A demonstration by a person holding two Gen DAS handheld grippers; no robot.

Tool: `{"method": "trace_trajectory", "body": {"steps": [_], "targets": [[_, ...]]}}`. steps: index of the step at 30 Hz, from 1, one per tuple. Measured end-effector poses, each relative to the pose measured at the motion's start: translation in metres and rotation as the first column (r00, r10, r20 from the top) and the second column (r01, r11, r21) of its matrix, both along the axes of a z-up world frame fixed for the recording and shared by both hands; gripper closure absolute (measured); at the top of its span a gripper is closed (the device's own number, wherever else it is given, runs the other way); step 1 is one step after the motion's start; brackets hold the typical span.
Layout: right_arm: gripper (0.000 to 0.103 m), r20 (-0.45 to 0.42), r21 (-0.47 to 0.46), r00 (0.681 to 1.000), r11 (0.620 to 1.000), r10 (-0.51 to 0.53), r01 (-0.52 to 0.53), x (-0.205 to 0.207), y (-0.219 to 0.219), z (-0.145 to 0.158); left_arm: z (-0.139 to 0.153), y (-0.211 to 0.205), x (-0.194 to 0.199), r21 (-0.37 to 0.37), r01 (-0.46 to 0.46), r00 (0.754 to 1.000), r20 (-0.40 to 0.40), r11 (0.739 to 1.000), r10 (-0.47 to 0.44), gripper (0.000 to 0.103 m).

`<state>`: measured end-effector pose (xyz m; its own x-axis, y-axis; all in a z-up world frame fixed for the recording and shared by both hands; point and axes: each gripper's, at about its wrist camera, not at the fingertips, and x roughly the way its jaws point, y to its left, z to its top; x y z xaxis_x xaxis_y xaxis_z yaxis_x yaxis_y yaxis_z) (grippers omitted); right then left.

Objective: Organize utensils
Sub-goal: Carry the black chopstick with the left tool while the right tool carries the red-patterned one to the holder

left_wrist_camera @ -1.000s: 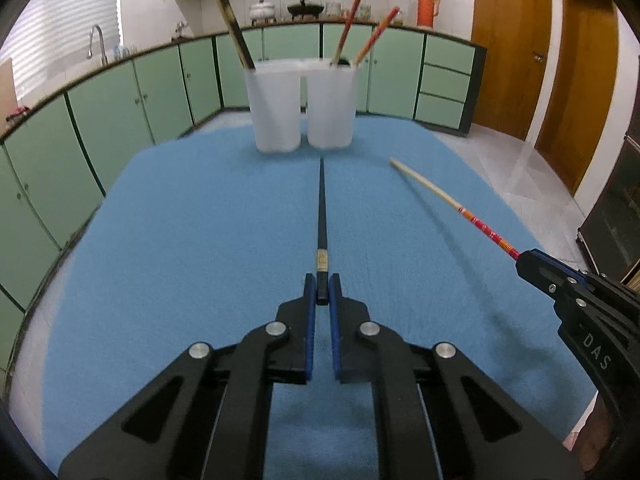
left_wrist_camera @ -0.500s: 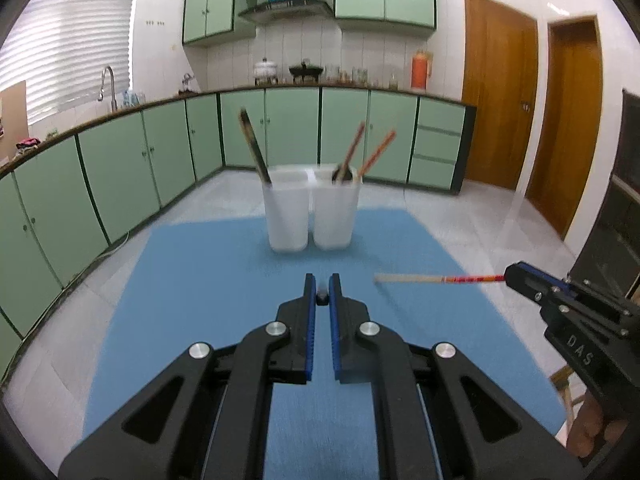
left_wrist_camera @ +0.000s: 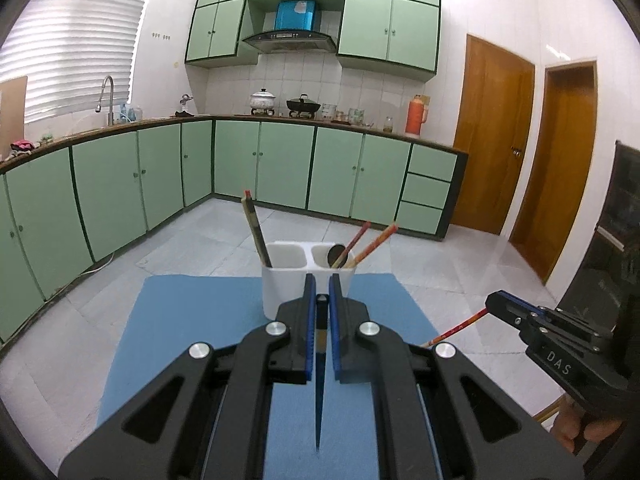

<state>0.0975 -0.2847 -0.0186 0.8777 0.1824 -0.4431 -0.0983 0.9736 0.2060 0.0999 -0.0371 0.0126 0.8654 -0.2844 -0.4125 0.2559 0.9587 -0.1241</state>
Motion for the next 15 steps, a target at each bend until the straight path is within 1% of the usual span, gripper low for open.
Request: {"method": "trace_trajectory", "body": {"steps": [7, 15], "targets": [[0.097, 0.028, -0.022, 0.998, 0.998, 0.059, -0.059, 0.008, 0.009, 0.023, 0.014, 0.008, 0.006, -0.029, 0.004, 1.0, 0.023, 1.0, -0.003, 0.098], [0.097, 0.086, -0.05, 0.99, 0.993, 0.112, -0.108, 0.015, 0.026, 0.056, 0.039, 0.019, 0.02, -0.044, -0.01, 0.996, 0.091, 0.999, 0.014, 0.098]]}}
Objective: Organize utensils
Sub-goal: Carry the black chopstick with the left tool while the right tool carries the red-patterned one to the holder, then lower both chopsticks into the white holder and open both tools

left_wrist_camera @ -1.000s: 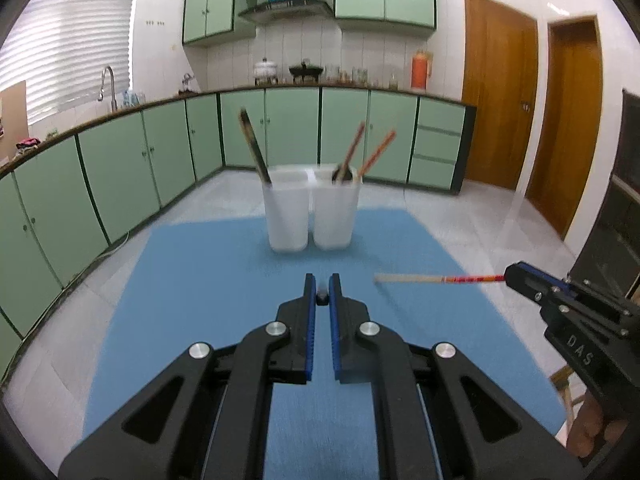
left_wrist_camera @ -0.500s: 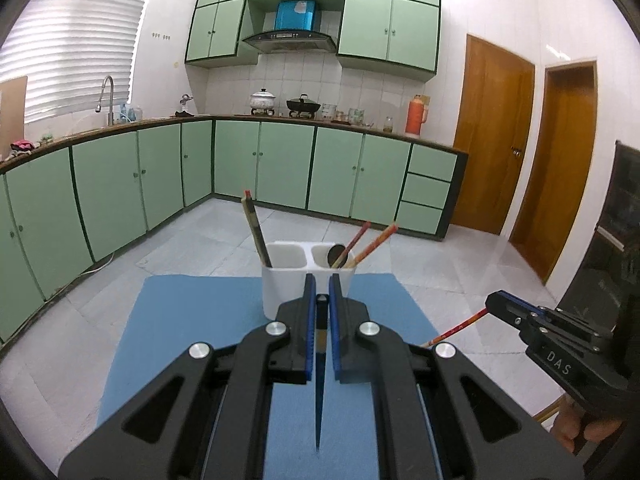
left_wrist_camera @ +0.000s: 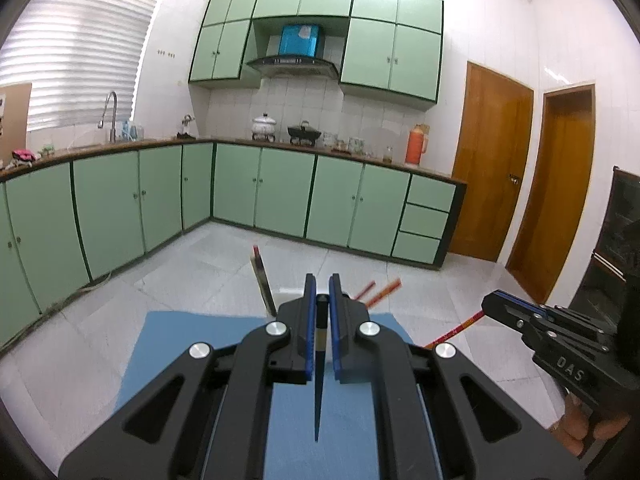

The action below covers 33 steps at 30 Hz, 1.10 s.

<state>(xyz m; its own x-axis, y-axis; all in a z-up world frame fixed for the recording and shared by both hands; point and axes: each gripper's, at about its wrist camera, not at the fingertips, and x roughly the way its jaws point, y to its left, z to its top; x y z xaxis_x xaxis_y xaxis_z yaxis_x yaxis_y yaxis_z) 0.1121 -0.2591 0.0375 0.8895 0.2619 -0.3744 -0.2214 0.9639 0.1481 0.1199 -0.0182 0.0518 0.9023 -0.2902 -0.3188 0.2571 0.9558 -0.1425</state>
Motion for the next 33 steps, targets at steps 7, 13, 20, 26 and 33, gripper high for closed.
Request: {"method": "trace_trajectory", "body": {"steps": [7, 13, 20, 26, 33], "targets": [[0.097, 0.056, 0.002, 0.998, 1.0, 0.019, -0.02, 0.015, 0.011, 0.025, 0.026, 0.002, 0.013, -0.009, -0.018, 0.997, 0.074, 1.0, 0.018, 0.098], [0.097, 0.095, 0.014, 0.995, 1.0, 0.01, -0.012, 0.037, 0.013, 0.044, 0.047, -0.002, 0.028, -0.028, -0.026, 0.992, 0.12, 0.999, 0.029, 0.098], [0.097, 0.121, 0.011, 0.992, 1.0, -0.019, 0.017, 0.061, 0.011, 0.059, 0.069, -0.011, 0.057, -0.034, -0.044, 0.984, 0.169, 0.998, 0.049, 0.098], [0.097, 0.104, 0.024, 0.994, 0.999, -0.046, 0.043, 0.086, 0.006, 0.057, 0.078, -0.02, 0.086, -0.035, -0.057, 0.981, 0.186, 0.998, 0.062, 0.098], [0.097, 0.082, 0.015, 0.994, 0.998, -0.068, 0.067, 0.117, 0.004, 0.046, 0.072, -0.028, 0.123, -0.037, -0.086, 0.977, 0.194, 0.996, 0.091, 0.098]]}}
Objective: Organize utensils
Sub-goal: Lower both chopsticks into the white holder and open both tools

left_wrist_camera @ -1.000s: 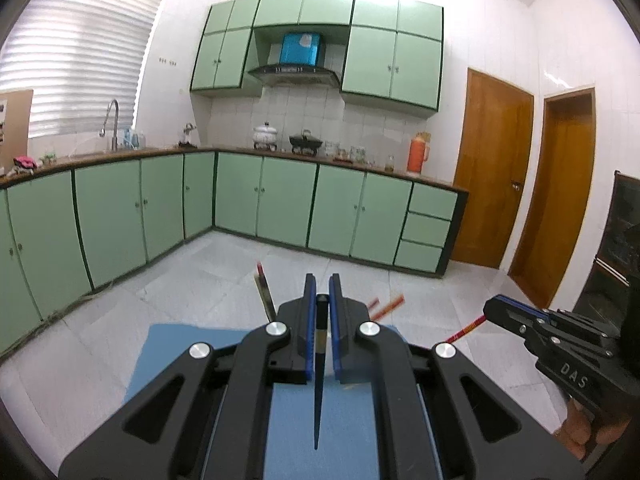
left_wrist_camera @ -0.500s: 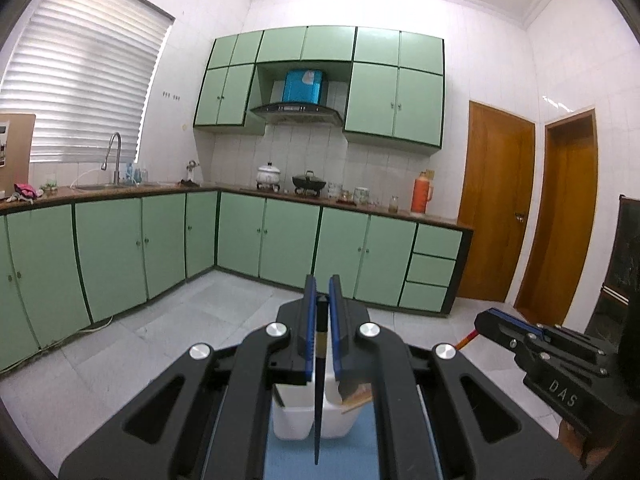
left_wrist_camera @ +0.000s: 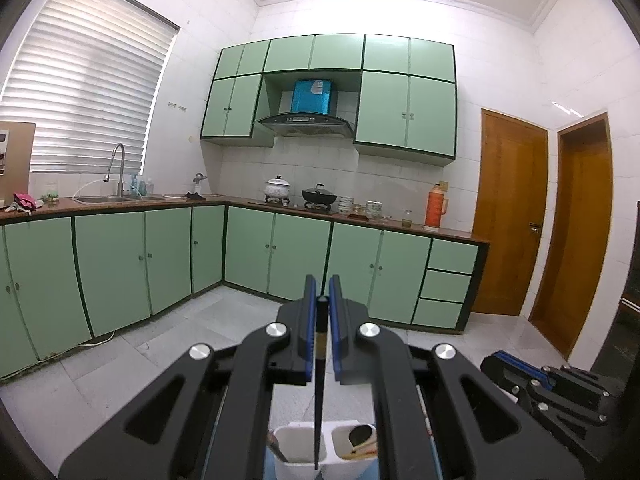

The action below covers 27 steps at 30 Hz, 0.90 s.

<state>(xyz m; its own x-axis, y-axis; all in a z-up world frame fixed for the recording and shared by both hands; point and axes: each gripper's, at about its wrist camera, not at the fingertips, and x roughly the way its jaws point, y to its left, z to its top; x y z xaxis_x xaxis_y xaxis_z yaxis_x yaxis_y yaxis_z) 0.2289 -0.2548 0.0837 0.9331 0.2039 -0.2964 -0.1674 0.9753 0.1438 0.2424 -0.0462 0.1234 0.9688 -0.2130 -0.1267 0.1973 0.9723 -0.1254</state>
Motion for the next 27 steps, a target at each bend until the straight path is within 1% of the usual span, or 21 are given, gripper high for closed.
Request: {"method": "trace_trajectory", "body": {"steps": [5, 10, 16, 20, 27], "targets": [[0.097, -0.025, -0.015, 1.0, 1.0, -0.019, 0.018, 0.025, 0.001, -0.014, -0.021, -0.003, 0.029, -0.015, -0.009, 1.0, -0.03, 1.0, 0.009, 0.098], [0.097, -0.055, -0.022, 0.998, 1.0, -0.019, 0.018, 0.043, 0.003, -0.028, -0.047, -0.005, 0.054, 0.0, -0.014, 0.997, -0.078, 1.0, 0.014, 0.098], [0.097, -0.091, -0.027, 0.996, 1.0, -0.009, 0.006, 0.056, 0.011, -0.047, -0.073, -0.002, 0.069, 0.022, -0.013, 0.99, -0.141, 1.0, 0.016, 0.097], [0.097, -0.112, -0.047, 0.994, 0.999, -0.004, -0.001, 0.063, 0.019, -0.057, -0.086, 0.002, 0.075, 0.039, -0.01, 0.984, -0.177, 0.999, 0.017, 0.097], [0.097, -0.157, -0.045, 0.987, 0.999, 0.021, -0.028, 0.069, 0.024, -0.07, -0.104, 0.012, 0.084, 0.055, -0.011, 0.971, -0.236, 0.998, 0.024, 0.097]]}}
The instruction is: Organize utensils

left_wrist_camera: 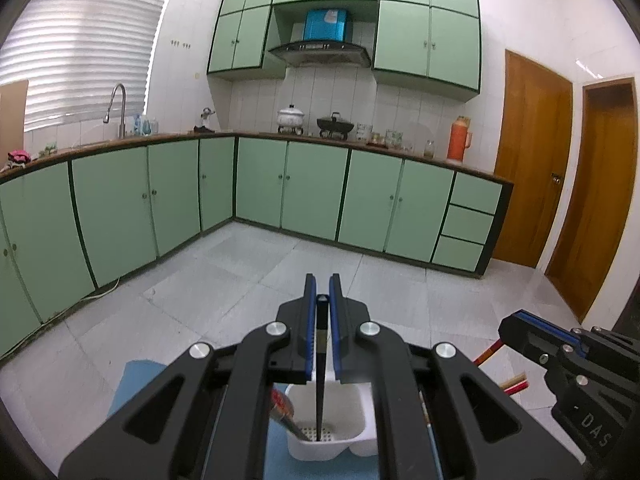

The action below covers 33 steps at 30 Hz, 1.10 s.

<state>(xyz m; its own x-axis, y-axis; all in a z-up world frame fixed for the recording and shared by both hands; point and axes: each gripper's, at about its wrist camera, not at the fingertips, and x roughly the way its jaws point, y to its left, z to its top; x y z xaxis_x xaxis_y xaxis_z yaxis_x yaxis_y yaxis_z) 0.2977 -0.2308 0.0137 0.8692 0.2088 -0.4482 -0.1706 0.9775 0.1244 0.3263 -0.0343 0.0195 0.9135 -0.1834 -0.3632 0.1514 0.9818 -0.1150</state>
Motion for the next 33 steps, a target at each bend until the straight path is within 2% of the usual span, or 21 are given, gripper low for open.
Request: {"method": "trace_trajectory", "body": {"steps": [4, 7, 9, 10, 12, 16, 18, 19, 21, 24, 27, 33], "targets": [[0.096, -0.003, 0.018, 1.0, 1.0, -0.002, 0.002, -0.002, -0.004, 0.0, -0.006, 0.004, 0.0, -0.004, 0.012, 1.0, -0.029, 1.0, -0.012, 0.097], [0.09, 0.009, 0.02, 1.0, 1.0, -0.009, 0.009, -0.007, -0.008, 0.003, -0.007, 0.007, -0.004, 0.0, 0.015, 0.999, -0.028, 1.0, -0.015, 0.093], [0.076, 0.017, 0.026, 1.0, 0.999, -0.019, 0.019, -0.01, -0.012, 0.006, -0.005, 0.009, -0.009, -0.002, 0.015, 1.0, -0.022, 1.0, -0.015, 0.088], [0.073, 0.025, 0.03, 0.999, 0.999, -0.028, 0.028, -0.013, -0.014, 0.008, -0.003, 0.01, -0.013, -0.001, 0.014, 1.0, -0.015, 1.0, -0.014, 0.086], [0.068, 0.044, 0.036, 0.998, 0.998, -0.044, 0.042, -0.019, -0.018, 0.012, 0.001, 0.011, -0.019, 0.0, 0.012, 1.0, -0.002, 1.0, -0.012, 0.075], [0.062, 0.077, 0.049, 0.995, 0.997, -0.061, 0.057, -0.035, -0.026, 0.021, 0.011, 0.015, -0.038, -0.009, 0.011, 1.0, 0.029, 1.0, -0.01, 0.063], [0.057, 0.093, 0.052, 0.993, 0.996, -0.07, 0.066, -0.044, -0.031, 0.024, 0.014, 0.016, -0.049, -0.008, 0.004, 0.999, 0.043, 1.0, -0.003, 0.051], [0.056, 0.098, 0.056, 0.992, 0.996, -0.074, 0.069, -0.049, -0.032, 0.025, 0.016, 0.017, -0.056, -0.008, 0.0, 0.999, 0.051, 1.0, 0.0, 0.048], [0.05, 0.11, 0.063, 0.991, 0.995, -0.079, 0.072, -0.059, -0.037, 0.027, 0.018, 0.018, -0.068, -0.005, -0.004, 0.998, 0.062, 1.0, 0.004, 0.037], [0.041, 0.126, 0.062, 0.988, 0.995, -0.089, 0.082, -0.077, -0.041, 0.027, 0.02, 0.021, -0.09, 0.007, -0.01, 0.997, 0.078, 1.0, 0.009, 0.026], [0.036, 0.137, 0.051, 0.986, 0.995, -0.092, 0.086, -0.097, -0.042, 0.025, 0.02, 0.023, -0.11, 0.01, -0.011, 0.996, 0.084, 1.0, 0.01, 0.017], [0.023, 0.14, 0.05, 0.986, 0.995, -0.093, 0.086, -0.137, -0.047, 0.018, 0.017, 0.026, -0.148, 0.041, -0.007, 0.996, 0.085, 0.999, 0.004, 0.008]]}}
